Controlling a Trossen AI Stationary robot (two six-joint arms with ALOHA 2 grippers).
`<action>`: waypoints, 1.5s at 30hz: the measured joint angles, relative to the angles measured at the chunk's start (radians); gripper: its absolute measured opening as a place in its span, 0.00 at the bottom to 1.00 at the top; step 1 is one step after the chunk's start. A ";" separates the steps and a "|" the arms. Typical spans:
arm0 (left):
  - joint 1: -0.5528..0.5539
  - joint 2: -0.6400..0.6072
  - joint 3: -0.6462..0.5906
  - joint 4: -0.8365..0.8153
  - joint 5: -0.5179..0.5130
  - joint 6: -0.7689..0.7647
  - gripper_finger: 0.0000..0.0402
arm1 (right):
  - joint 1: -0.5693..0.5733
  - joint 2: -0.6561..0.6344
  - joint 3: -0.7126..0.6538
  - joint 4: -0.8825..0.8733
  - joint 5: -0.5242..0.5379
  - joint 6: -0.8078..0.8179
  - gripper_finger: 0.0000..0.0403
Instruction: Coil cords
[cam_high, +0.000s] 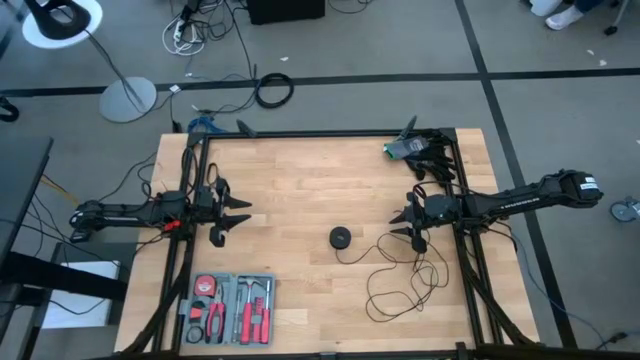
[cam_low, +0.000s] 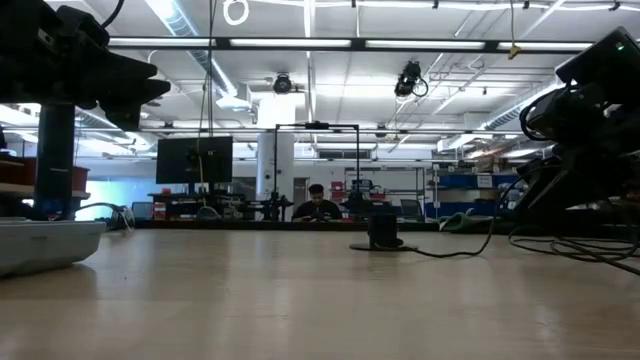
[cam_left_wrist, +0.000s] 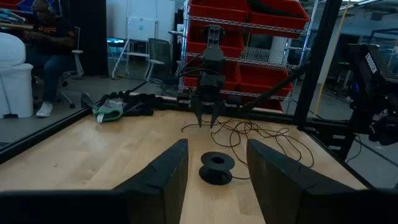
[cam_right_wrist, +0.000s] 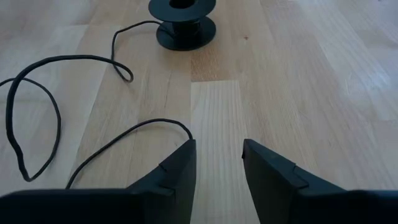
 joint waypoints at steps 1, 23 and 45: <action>0.000 0.000 0.000 0.000 0.000 0.000 0.42 | 0.000 0.000 0.000 0.000 0.000 0.000 0.33; 0.000 0.000 0.000 0.000 0.000 0.000 0.42 | 0.006 0.000 0.000 0.159 0.059 0.856 0.33; 0.000 0.000 0.000 0.000 0.000 0.000 0.42 | -0.037 0.004 0.078 0.250 0.132 0.529 0.33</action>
